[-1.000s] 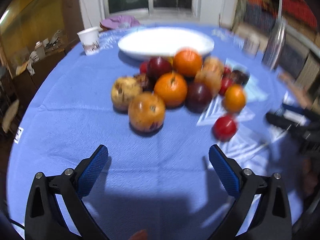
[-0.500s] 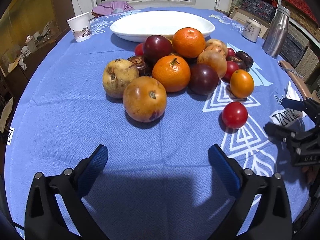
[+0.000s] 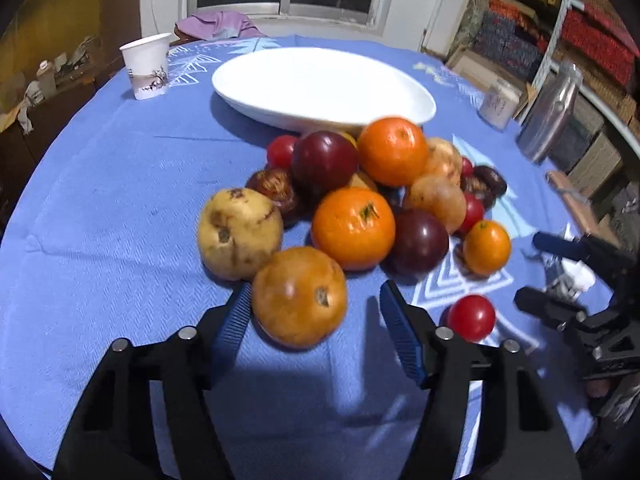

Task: Organize fruits
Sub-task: 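Grasp a pomegranate with the left tool while the right tool grasps an orange, then place the pomegranate on the white plate with the left tool while the right places the orange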

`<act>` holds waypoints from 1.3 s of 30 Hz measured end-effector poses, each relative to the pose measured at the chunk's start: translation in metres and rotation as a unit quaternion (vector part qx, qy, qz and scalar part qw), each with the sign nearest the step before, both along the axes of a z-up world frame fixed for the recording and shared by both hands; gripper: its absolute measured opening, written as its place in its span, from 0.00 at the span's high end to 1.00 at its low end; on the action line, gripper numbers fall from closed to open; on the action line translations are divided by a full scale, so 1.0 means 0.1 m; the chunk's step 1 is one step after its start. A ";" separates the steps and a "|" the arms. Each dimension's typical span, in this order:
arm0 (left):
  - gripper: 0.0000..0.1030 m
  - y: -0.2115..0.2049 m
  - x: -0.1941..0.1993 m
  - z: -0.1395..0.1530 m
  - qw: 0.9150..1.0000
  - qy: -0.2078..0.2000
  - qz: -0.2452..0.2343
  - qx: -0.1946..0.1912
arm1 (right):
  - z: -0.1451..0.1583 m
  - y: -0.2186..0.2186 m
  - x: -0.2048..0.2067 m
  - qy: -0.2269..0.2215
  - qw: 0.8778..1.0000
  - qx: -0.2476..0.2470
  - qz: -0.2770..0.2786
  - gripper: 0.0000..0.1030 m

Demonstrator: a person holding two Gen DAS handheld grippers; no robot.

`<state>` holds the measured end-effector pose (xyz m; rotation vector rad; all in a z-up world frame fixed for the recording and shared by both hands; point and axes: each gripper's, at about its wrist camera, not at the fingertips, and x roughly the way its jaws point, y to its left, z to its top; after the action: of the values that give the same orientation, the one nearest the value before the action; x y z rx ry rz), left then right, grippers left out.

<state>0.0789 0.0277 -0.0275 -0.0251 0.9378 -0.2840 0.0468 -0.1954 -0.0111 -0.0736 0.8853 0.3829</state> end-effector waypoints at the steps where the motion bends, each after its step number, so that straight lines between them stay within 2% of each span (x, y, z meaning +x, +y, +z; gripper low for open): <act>1: 0.41 0.01 0.01 -0.01 1.000 0.001 -0.002 -0.008 | 0.01 0.00 0.01 -0.004 1.000 0.006 0.002 0.19; 3: 0.46 0.03 0.01 -0.01 1.000 -0.002 -0.001 -0.010 | 0.03 0.02 0.03 -0.010 1.000 0.012 0.003 0.20; 5: 0.59 0.06 0.01 0.00 1.000 -0.006 0.007 -0.010 | 0.03 0.08 0.03 -0.007 1.000 0.015 0.008 0.29; 7: 0.60 0.12 0.01 -0.01 0.999 -0.005 0.011 -0.032 | 0.01 0.11 0.05 0.002 1.000 0.025 0.018 0.38; 9: 0.60 0.19 0.02 -0.02 0.999 -0.004 0.018 -0.049 | -0.03 0.12 0.07 0.010 0.999 0.029 0.021 0.39; 12: 0.60 0.21 0.02 -0.04 0.998 -0.004 0.022 -0.053 | -0.08 0.11 0.12 0.024 0.999 0.037 0.017 0.39; 16: 0.60 0.19 0.04 -0.05 0.998 -0.004 0.015 -0.062 | -0.09 0.13 0.20 0.026 0.998 0.050 0.017 0.49; 19: 0.60 0.19 0.04 -0.05 0.997 -0.005 0.008 -0.072 | -0.13 0.20 0.22 0.036 0.998 0.050 0.027 0.63; 24: 0.60 0.18 -0.02 0.01 0.997 -0.021 0.003 -0.072 | -0.11 0.19 0.18 0.037 0.997 0.066 0.034 0.63; 27: 0.60 0.19 -0.14 0.15 0.996 -0.043 0.006 -0.074 | -0.03 0.10 0.12 0.024 0.996 0.086 0.029 0.63; 29: 0.61 0.20 -0.18 0.31 0.996 -0.050 0.007 -0.068 | 0.09 0.00 0.07 0.006 0.995 0.100 0.018 0.63; 31: 0.61 0.21 -0.15 0.59 0.996 -0.067 0.015 -0.055 | 0.28 -0.06 0.11 -0.009 0.994 0.108 0.009 0.63; 33: 0.61 0.21 -0.05 0.80 0.995 -0.080 0.021 -0.049 | 0.51 -0.10 0.24 -0.027 0.993 0.116 0.000 0.63; 36: 0.60 0.14 0.30 1.03 0.995 -0.087 0.028 -0.045 | 0.76 -0.05 0.59 -0.046 0.992 0.120 -0.015 0.63; 38: 0.60 0.05 0.65 1.04 0.995 -0.088 0.045 -0.027 | 0.76 0.01 0.86 -0.041 0.991 0.123 -0.024 0.63; 39: 0.60 0.03 0.81 1.01 0.995 -0.081 0.050 -0.032 | 0.70 0.06 1.05 -0.030 0.991 0.131 -0.028 0.63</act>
<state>0.1602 0.0309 0.0731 -0.1059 0.7643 -0.2193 0.1519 -0.1897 0.0588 0.1804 0.7705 0.4381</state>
